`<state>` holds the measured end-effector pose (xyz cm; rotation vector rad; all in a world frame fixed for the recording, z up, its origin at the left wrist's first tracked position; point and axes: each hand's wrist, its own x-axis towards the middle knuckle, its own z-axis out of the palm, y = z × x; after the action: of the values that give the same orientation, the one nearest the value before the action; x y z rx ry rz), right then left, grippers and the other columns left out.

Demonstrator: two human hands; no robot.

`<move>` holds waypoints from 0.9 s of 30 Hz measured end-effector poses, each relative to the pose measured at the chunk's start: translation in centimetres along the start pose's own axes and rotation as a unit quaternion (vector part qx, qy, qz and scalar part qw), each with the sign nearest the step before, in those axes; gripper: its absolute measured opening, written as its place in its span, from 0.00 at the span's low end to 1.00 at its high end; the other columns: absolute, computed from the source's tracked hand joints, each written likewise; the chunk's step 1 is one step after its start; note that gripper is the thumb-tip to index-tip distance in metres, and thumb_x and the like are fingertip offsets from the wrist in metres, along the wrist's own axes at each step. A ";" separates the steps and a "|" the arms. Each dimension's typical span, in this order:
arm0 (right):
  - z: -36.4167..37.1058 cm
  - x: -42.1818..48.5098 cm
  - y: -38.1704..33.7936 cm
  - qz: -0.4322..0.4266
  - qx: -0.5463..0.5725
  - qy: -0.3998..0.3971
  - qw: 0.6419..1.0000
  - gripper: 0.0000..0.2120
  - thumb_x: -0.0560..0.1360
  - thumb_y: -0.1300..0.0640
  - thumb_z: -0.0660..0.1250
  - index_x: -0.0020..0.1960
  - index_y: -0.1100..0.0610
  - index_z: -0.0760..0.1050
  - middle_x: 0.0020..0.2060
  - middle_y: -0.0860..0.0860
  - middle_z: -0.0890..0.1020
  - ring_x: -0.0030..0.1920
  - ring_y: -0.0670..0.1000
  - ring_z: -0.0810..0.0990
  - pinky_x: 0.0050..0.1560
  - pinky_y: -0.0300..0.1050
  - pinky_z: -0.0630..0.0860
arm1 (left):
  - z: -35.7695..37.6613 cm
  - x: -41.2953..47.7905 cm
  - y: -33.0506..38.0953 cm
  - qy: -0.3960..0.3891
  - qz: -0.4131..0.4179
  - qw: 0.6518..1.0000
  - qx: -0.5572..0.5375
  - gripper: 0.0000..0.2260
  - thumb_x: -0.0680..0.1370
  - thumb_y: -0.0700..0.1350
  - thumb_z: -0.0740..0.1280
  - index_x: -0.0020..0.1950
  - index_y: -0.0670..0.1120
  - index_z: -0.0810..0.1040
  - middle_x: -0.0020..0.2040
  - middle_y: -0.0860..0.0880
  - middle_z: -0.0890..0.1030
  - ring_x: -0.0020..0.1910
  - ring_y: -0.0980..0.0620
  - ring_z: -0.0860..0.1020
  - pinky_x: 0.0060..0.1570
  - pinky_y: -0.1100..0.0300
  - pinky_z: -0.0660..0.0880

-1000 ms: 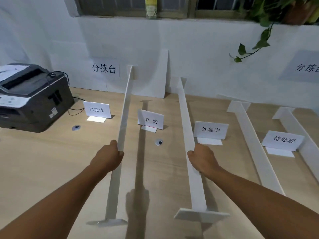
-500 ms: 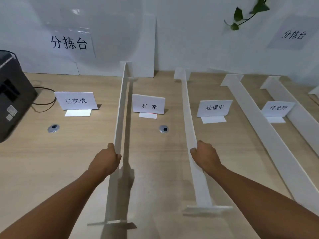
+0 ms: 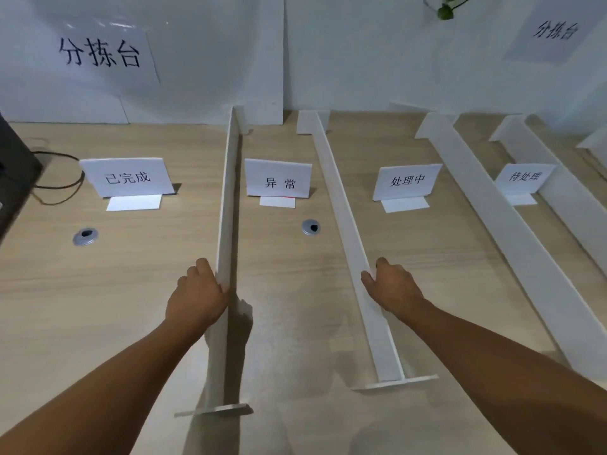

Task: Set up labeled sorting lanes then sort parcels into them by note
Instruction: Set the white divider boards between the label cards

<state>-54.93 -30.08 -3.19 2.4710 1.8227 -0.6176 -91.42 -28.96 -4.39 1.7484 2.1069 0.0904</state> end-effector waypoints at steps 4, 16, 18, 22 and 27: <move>-7.4 -2.1 2.3 0.001 0.003 0.075 0.997 0.25 0.82 0.39 0.57 0.65 0.59 0.70 0.55 0.60 0.81 0.55 0.63 0.80 0.51 0.52 0.78 | -5.4 0.8 4.6 0.106 0.093 0.987 0.081 0.27 0.80 0.60 0.62 0.69 0.41 0.68 0.64 0.38 0.74 0.59 0.37 0.74 0.51 0.44 0.74; -22.8 -12.5 28.6 0.098 -0.052 0.243 0.964 0.28 0.80 0.38 0.59 0.70 0.58 0.71 0.64 0.57 0.78 0.66 0.58 0.74 0.64 0.53 0.72 | -4.3 -9.7 35.4 0.101 0.364 0.926 -0.004 0.25 0.81 0.56 0.65 0.71 0.41 0.72 0.69 0.42 0.75 0.69 0.41 0.70 0.69 0.50 0.65; -23.6 -15.4 35.0 0.109 -0.075 0.251 0.959 0.29 0.80 0.37 0.57 0.71 0.56 0.70 0.65 0.55 0.77 0.67 0.56 0.72 0.66 0.52 0.71 | -2.3 -12.3 41.1 0.095 0.390 0.916 0.001 0.26 0.82 0.59 0.61 0.71 0.41 0.72 0.69 0.42 0.75 0.69 0.41 0.70 0.68 0.50 0.65; -25.5 -21.6 48.5 0.164 -0.082 0.252 0.950 0.32 0.79 0.34 0.53 0.76 0.51 0.65 0.71 0.51 0.73 0.73 0.55 0.67 0.71 0.55 0.67 | 2.3 -18.1 53.1 0.087 0.411 0.907 0.018 0.28 0.82 0.62 0.59 0.75 0.46 0.68 0.75 0.46 0.71 0.75 0.43 0.65 0.71 0.45 0.66; -27.1 -27.2 63.8 0.247 -0.067 0.229 0.939 0.35 0.79 0.32 0.50 0.81 0.45 0.55 0.80 0.52 0.61 0.81 0.55 0.54 0.78 0.60 0.54 | 8.3 -26.2 68.7 0.059 0.430 0.901 0.022 0.33 0.79 0.69 0.56 0.78 0.53 0.65 0.79 0.50 0.64 0.78 0.44 0.60 0.74 0.42 0.61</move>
<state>5.43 -69.13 16.23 2.9718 1.1695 0.1135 -21.05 -40.85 15.33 2.6187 1.2439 0.3973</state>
